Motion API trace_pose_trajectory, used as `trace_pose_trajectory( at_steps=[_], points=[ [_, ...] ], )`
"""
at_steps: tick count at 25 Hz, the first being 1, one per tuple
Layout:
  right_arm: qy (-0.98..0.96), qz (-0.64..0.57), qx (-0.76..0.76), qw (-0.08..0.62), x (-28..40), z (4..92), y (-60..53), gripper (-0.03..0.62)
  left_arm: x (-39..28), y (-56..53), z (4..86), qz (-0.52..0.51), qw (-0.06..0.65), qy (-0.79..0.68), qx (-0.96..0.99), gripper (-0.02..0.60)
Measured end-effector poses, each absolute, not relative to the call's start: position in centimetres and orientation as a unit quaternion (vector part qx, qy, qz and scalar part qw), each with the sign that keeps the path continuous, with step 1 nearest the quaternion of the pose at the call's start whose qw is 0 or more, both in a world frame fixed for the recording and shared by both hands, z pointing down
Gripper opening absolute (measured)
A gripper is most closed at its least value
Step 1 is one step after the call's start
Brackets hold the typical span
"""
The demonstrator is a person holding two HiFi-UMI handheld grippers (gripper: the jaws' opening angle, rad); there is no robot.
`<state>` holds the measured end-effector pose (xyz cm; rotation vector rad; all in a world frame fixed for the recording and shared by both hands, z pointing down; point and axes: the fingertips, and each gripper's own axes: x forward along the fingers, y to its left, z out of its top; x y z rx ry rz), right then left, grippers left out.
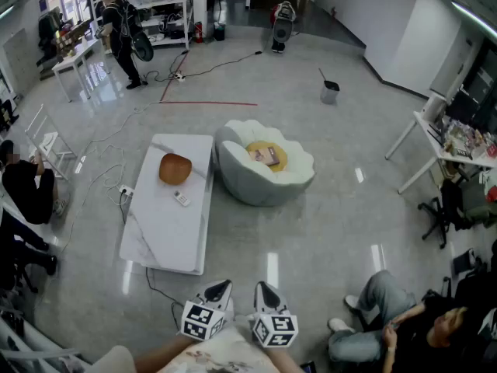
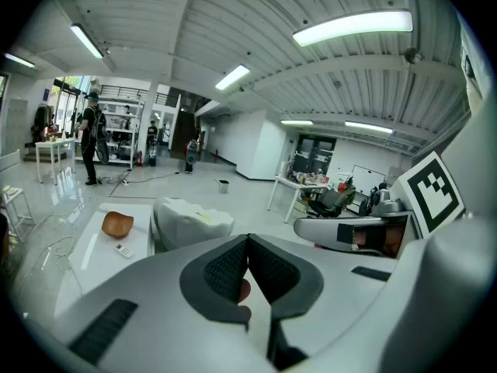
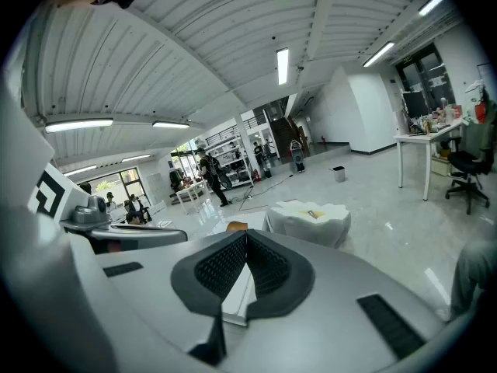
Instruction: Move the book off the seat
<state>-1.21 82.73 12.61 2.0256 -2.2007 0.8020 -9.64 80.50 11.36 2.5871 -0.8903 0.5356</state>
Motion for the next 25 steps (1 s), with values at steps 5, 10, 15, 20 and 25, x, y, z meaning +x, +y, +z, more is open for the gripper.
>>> trace_pose_trajectory(
  at_steps=[5, 10, 15, 20, 25],
  points=[
    [-0.706, 0.261, 0.658, 0.018, 0.8, 13.2, 82.4, 0.008, -7.1, 80.2, 11.7, 0.195, 0.179, -0.293, 0.919, 0.012],
    [-0.711, 0.246, 0.658, 0.029, 0.7, 12.8, 81.8, 0.008, -5.8, 79.1, 11.6, 0.190, 0.196, -0.270, 0.923, 0.012],
    [-0.718, 0.245, 0.651, 0.019, 0.6, 12.9, 80.0, 0.009, -5.1, 77.1, 11.0, 0.176, 0.190, -0.262, 0.930, 0.012],
    [-0.733, 0.234, 0.638, 0.023, -0.8, 13.4, 78.4, 0.009, -5.0, 75.9, 12.1, 0.170, 0.202, -0.246, 0.933, 0.012],
    [-0.725, 0.261, 0.637, 0.030, -0.3, 13.9, 77.4, 0.009, -6.4, 74.7, 12.7, 0.177, 0.222, -0.264, 0.922, 0.012]
  ],
)
